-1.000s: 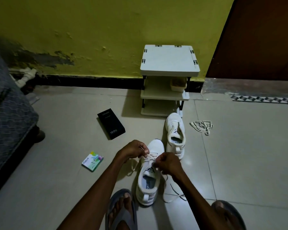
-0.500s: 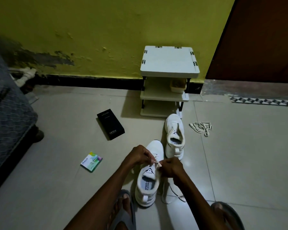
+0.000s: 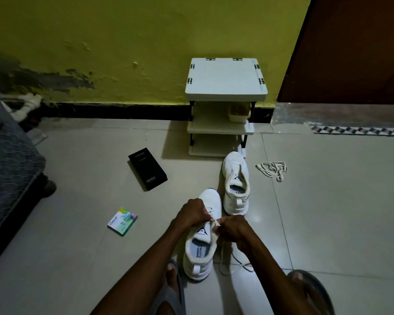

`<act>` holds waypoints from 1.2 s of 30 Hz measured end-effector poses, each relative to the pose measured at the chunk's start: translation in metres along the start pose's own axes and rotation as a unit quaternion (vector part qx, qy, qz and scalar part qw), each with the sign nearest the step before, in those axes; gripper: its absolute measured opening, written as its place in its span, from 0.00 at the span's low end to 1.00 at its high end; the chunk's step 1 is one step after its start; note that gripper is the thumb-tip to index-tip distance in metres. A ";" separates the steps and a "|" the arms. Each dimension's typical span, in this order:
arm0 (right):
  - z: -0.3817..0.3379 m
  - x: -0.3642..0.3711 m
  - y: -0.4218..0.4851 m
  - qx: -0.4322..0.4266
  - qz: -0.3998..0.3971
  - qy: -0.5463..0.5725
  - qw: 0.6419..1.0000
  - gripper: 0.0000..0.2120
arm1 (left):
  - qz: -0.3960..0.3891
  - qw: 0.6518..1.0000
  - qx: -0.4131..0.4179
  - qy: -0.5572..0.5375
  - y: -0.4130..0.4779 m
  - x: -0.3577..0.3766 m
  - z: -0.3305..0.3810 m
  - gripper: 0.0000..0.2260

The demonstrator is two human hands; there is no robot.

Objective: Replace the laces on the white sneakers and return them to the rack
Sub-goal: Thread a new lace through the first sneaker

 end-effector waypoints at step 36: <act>-0.069 -0.019 -0.032 -0.073 -0.075 0.101 0.989 0.12 | -0.088 0.991 -0.064 -0.081 -0.003 0.006 -0.015 0.19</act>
Point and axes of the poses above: each hand's wrist, its own y-axis towards the middle knuckle, its own x-axis out of the palm, z = x × y, the point moved 7 cm from there along y, towards the middle knuckle, and after that the axes turned 4 degrees about -z, right-handed, at the moved point
